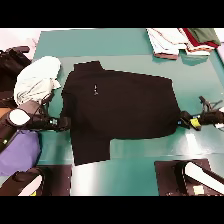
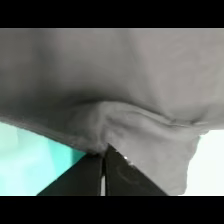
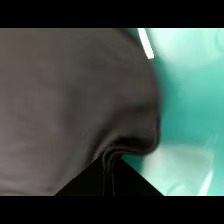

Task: Fold the shirts.

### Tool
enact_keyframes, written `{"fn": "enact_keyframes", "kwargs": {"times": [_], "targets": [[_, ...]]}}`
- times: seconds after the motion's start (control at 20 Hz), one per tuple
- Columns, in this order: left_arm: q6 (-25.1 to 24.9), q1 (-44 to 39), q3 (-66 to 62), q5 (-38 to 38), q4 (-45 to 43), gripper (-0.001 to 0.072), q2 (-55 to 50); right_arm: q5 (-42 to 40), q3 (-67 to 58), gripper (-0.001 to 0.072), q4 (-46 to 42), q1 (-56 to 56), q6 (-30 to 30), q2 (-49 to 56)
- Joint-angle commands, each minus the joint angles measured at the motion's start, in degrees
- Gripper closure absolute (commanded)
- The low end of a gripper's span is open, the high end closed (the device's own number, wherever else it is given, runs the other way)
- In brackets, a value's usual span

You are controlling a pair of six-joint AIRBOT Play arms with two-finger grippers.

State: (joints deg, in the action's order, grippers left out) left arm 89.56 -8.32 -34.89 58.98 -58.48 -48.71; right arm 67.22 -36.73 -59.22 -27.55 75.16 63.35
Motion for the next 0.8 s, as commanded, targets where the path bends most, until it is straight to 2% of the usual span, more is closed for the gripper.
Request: {"fn": "enact_keyframes", "kwargs": {"times": [0.0,0.25,0.45,0.6,0.75], "targets": [[-0.04,-0.04,-11.06,4.68,-2.08,0.0689,0.09,2.78,-9.68,0.0694,0.72,7.96,-0.92,-4.07],[-1.14,-0.04,-50.27,10.58,-8.85,0.0689,0.09,4.15,-38.86,0.0694,0.57,9.86,-1.05,-18.38],[-1.46,-0.04,-79.73,12.96,-10.16,0.0688,0.09,4.83,-61.53,0.0694,-2.49,9.86,-0.79,-22.84],[-0.85,-0.04,-92.96,12.81,-10.45,0.0689,0.09,9.18,-72.08,0.0694,-10.80,9.86,2.45,-22.91],[-0.37,-0.04,-95.65,11.19,-11.26,0.0689,0.09,16.17,-79.01,0.0694,-15.54,9.86,3.96,-20.02]]}}
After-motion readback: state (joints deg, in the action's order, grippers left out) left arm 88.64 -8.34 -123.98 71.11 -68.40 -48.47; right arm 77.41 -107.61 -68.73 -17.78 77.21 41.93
